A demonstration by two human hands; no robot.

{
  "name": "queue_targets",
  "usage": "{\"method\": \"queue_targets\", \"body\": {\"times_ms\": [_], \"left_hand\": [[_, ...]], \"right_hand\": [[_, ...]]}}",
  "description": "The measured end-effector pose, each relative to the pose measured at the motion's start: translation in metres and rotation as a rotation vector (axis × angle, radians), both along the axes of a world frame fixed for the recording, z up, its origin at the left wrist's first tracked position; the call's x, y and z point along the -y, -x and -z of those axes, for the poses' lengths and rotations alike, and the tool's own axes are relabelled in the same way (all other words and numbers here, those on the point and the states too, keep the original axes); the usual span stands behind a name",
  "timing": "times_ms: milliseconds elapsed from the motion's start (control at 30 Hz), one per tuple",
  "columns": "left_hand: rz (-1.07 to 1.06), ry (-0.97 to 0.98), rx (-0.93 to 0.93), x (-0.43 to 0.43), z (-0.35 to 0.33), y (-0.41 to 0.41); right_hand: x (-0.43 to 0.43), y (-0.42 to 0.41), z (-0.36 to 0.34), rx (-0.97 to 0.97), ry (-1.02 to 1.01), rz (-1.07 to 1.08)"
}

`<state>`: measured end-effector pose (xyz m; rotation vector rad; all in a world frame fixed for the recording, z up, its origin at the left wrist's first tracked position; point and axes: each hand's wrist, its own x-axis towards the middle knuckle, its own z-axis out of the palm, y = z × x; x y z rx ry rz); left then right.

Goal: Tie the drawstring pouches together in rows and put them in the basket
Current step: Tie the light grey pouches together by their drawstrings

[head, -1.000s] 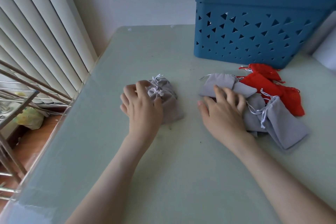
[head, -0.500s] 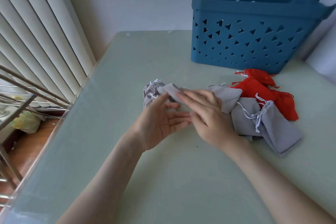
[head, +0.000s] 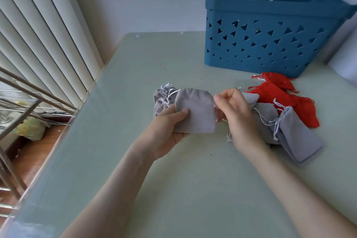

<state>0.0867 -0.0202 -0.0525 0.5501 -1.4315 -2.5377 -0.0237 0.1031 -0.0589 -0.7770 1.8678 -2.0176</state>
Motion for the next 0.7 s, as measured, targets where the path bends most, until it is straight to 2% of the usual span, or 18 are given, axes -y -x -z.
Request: {"method": "queue_targets", "body": {"times_ms": [33,100,200,267,333,433,567,700], "left_hand": [[0.034,0.009,-0.019,0.000,0.001,0.000],[0.105,0.051,-0.036,-0.001,0.000,-0.002],[0.207,0.147,-0.003,-0.003,0.000,-0.004],[0.222,0.181,0.041,-0.005,0.001,-0.003],[0.206,0.166,0.084,-0.005,0.003,-0.001],[0.126,0.171,0.142,-0.002,0.005,0.005],[-0.071,0.163,0.084,0.000,0.007,0.008],[-0.120,0.181,0.015,-0.001,0.005,0.007]], "right_hand": [[0.000,0.003,0.000,0.083,-0.058,0.011],[0.000,0.006,0.001,0.280,-0.134,-0.103],[0.000,0.004,0.001,0.435,-0.071,-0.219],[0.000,0.004,0.003,0.390,-0.009,-0.235],[-0.001,0.005,0.005,0.307,-0.026,-0.235],[-0.002,0.005,0.003,0.289,-0.042,-0.238],[0.000,0.005,0.004,0.280,-0.027,-0.242],[0.002,0.006,0.005,0.322,-0.035,-0.231]]}}
